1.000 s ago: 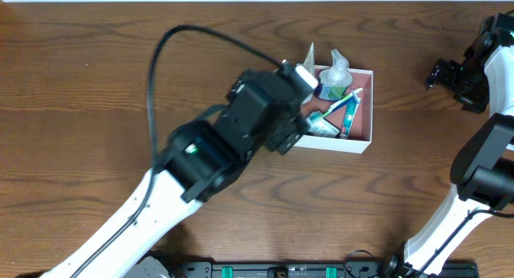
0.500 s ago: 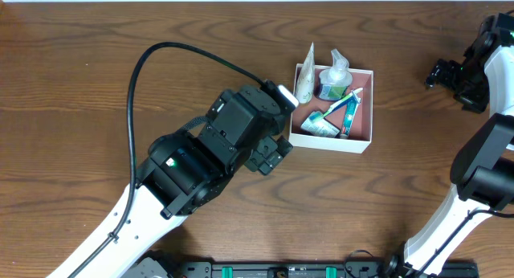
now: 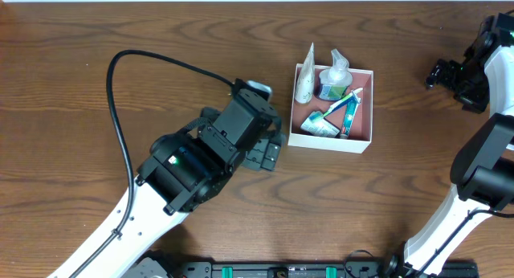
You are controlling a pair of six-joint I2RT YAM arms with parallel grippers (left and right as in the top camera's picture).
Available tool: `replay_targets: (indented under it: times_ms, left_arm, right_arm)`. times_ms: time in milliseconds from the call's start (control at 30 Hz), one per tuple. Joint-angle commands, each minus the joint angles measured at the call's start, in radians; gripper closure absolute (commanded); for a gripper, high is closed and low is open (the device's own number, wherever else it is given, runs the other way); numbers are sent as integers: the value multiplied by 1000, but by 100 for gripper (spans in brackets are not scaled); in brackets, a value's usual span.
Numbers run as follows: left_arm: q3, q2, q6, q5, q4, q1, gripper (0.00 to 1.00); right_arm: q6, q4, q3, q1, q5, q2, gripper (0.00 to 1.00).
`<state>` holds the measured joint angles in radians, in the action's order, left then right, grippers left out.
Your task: Pack container
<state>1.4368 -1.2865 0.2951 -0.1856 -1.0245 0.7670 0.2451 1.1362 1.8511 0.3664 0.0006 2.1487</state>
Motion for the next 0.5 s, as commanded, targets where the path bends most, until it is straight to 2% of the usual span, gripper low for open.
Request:
replay_targets:
  times_ms: [0,233,467]
  left_arm:
    - [-74,64,40,-25,54,-55,2]
    - [-395,282,40,78,354,-201,2]
    - [-780,588,41,206,629,-383,2]
  right_arm:
    - [9,0,0,6,11,-3,1]
    - [9,0,0,6,10,-3,1]
    - [9,0,0,6,10,-3,1]
